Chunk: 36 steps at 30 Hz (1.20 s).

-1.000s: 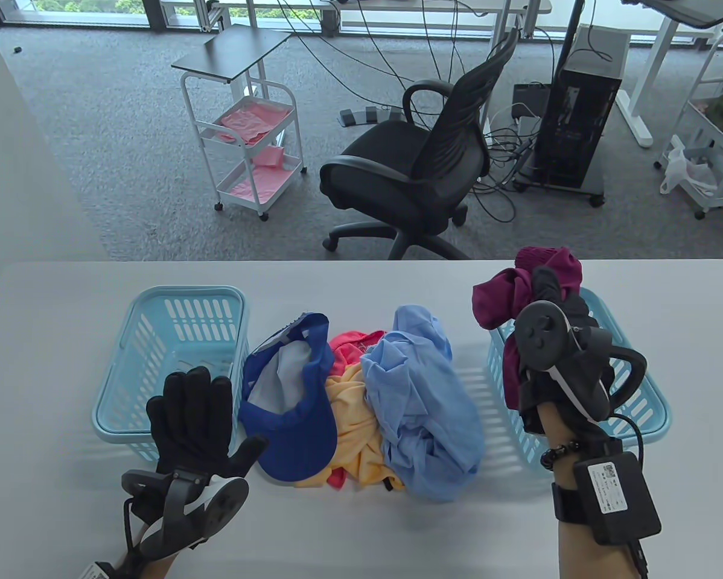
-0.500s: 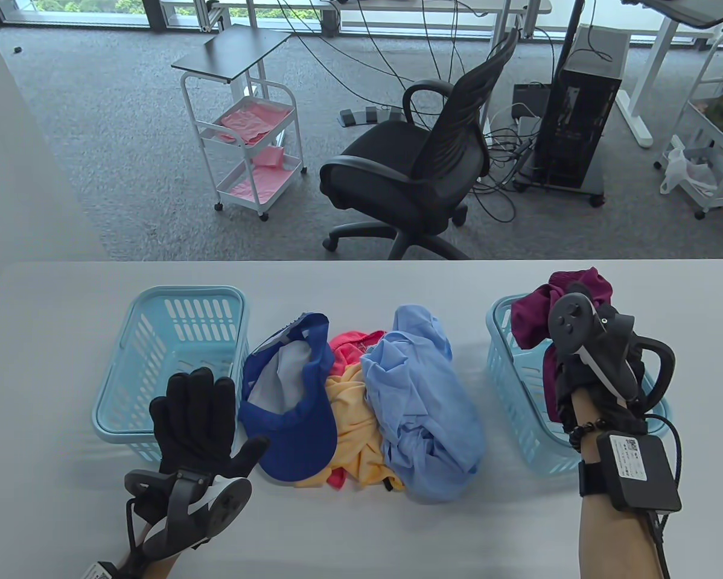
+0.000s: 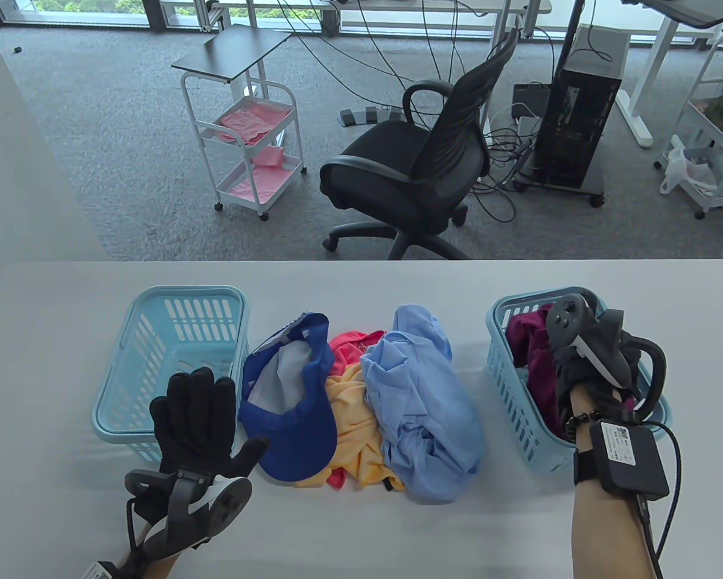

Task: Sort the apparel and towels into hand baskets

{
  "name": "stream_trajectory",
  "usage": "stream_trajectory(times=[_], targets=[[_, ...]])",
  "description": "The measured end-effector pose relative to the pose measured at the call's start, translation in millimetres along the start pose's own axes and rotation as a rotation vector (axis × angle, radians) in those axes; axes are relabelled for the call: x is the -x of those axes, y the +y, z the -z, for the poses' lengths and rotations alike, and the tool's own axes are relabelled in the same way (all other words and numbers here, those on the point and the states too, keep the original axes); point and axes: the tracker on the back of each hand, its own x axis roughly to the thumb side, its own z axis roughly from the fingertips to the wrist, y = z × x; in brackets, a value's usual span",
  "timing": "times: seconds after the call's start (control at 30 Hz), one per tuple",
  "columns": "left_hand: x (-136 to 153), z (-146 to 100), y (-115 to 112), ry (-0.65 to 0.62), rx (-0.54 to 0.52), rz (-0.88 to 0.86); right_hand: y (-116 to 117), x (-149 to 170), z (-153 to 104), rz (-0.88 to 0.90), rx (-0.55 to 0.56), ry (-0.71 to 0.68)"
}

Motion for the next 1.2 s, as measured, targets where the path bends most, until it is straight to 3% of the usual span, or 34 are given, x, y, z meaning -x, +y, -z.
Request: stream_trajectory(times=[0.37,0.7,0.93,1.2], targets=[[0,0,0,-0.001,-0.002,-0.005,-33,-22,-29,0.142,0.096,-0.103],[-1,0,0,-0.004,-0.002,-0.015,-45,-87,-66,0.202,0.131,-0.258],[-1,0,0,-0.008,0.001,-0.018,-30,-133,-77,0.214,0.067,-0.300],[-2,0,0,-0.018,-0.001,-0.031,15,-178,-78,0.204,-0.067,-0.301]])
